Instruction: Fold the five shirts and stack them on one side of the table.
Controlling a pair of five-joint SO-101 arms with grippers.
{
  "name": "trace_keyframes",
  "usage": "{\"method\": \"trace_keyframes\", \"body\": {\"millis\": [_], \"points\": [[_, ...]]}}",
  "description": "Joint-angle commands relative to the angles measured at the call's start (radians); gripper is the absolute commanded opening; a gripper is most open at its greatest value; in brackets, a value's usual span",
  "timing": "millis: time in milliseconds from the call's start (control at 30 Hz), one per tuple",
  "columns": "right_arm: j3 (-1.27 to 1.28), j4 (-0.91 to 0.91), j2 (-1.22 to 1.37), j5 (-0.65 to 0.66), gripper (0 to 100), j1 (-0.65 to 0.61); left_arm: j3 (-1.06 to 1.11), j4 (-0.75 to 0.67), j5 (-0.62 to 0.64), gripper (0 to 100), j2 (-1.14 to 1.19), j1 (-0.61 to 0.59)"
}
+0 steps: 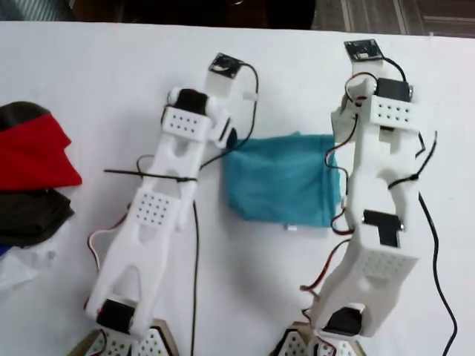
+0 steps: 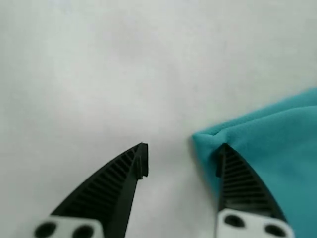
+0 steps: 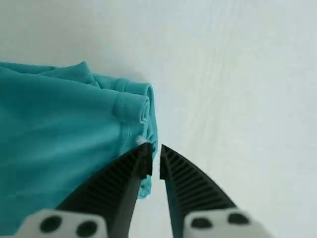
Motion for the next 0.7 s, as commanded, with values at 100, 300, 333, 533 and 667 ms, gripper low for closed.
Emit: {"method": "trace_keyframes", "body": {"millis": [100,300,333,533,667], "points": [[0.178,0.024,-0.239,0.012,2.1,0.004,-0.018,0.092,-0.032,21,-0.16,0.011],[0.575,-0.177,-0.496,0.012,2.3,0.024,-0.016,0.094,-0.035,18,-0.192,0.071],[0.634,-0.223,-0.53,0.012,2.4,0.025,-0.016,0.094,-0.035,18,-0.193,0.083],[0.707,-0.305,-0.536,0.003,2.5,0.03,-0.016,0.094,-0.008,18,-0.187,0.143],[0.669,-0.3,-0.495,-0.028,2.5,0.067,-0.012,0.095,0.0,18,-0.219,0.144]]}}
